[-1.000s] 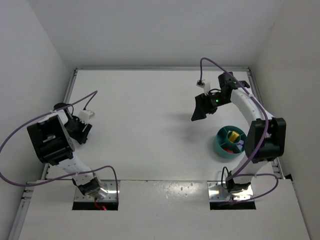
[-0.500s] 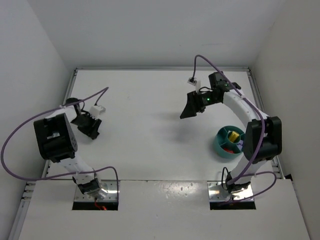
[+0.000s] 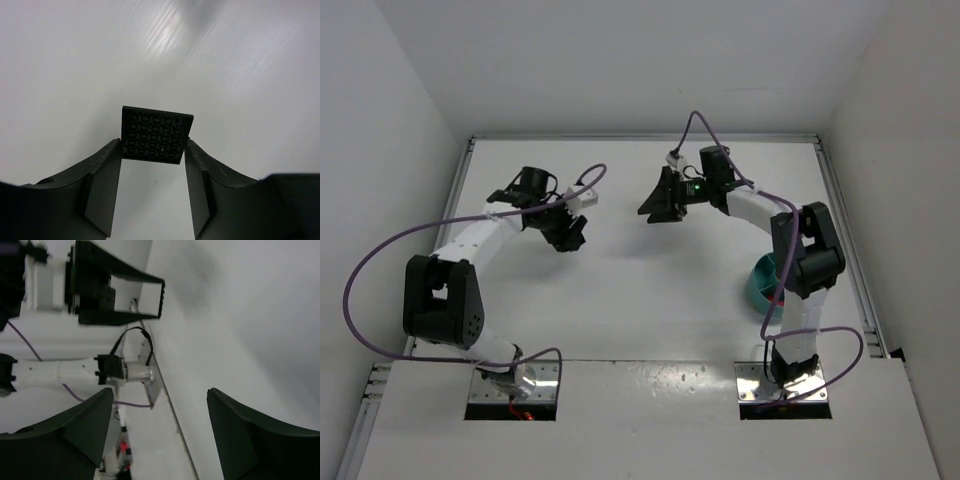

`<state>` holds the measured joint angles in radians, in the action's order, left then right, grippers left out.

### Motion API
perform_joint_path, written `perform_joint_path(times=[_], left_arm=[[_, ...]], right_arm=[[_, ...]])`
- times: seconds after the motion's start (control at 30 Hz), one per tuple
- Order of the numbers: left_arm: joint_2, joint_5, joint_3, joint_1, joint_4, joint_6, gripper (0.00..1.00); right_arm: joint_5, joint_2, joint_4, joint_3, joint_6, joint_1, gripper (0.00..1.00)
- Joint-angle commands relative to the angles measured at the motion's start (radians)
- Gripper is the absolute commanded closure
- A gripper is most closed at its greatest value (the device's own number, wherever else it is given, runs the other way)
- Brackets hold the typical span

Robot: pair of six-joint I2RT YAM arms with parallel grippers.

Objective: Sort the legos into containers by color

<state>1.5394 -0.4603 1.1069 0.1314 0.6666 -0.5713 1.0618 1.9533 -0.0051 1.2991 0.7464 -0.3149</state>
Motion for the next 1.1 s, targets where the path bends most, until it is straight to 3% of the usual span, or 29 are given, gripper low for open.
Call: perform_joint_path(times=[0.0, 0.13, 0.3, 0.73, 0.83, 0.87, 0.97, 1.07], left_arm=[[-0.05, -0.049, 0.044, 0.082, -0.028, 0.071, 0.71], [-0.07, -0.058, 0.053, 0.165, -0.039, 0.126, 0.72], [-0.07, -0.067, 0.071, 0.232, -0.039, 0.178, 0.72], [-0.081, -0.067, 0.126, 0.286, -0.058, 0.231, 0.73], [-0.081, -0.067, 0.126, 0.295, -0.058, 0.24, 0.73], [-0.081, -0.067, 0.126, 0.295, -0.058, 0.24, 0.73], [-0.09, -0.067, 0.126, 0.295, -0.058, 0.249, 0.73], [-0.099, -0.067, 0.126, 0.295, -0.058, 0.249, 0.73]], right_arm=[[0.049, 0.028, 0.267, -0.012, 0.277, -0.053, 0.27], [0.049, 0.068, 0.385, -0.001, 0.396, -0.093, 0.35], [0.03, 0.078, 0.366, 0.017, 0.396, -0.125, 0.39], [0.012, 0.087, 0.332, 0.017, 0.366, -0.177, 0.42], [0.012, 0.096, 0.332, 0.017, 0.357, -0.187, 0.5], [0.012, 0.105, 0.332, 0.017, 0.357, -0.187, 0.58], [0.012, 0.105, 0.313, 0.017, 0.344, -0.196, 0.7], [0.003, 0.105, 0.292, -0.006, 0.315, -0.196, 0.74]])
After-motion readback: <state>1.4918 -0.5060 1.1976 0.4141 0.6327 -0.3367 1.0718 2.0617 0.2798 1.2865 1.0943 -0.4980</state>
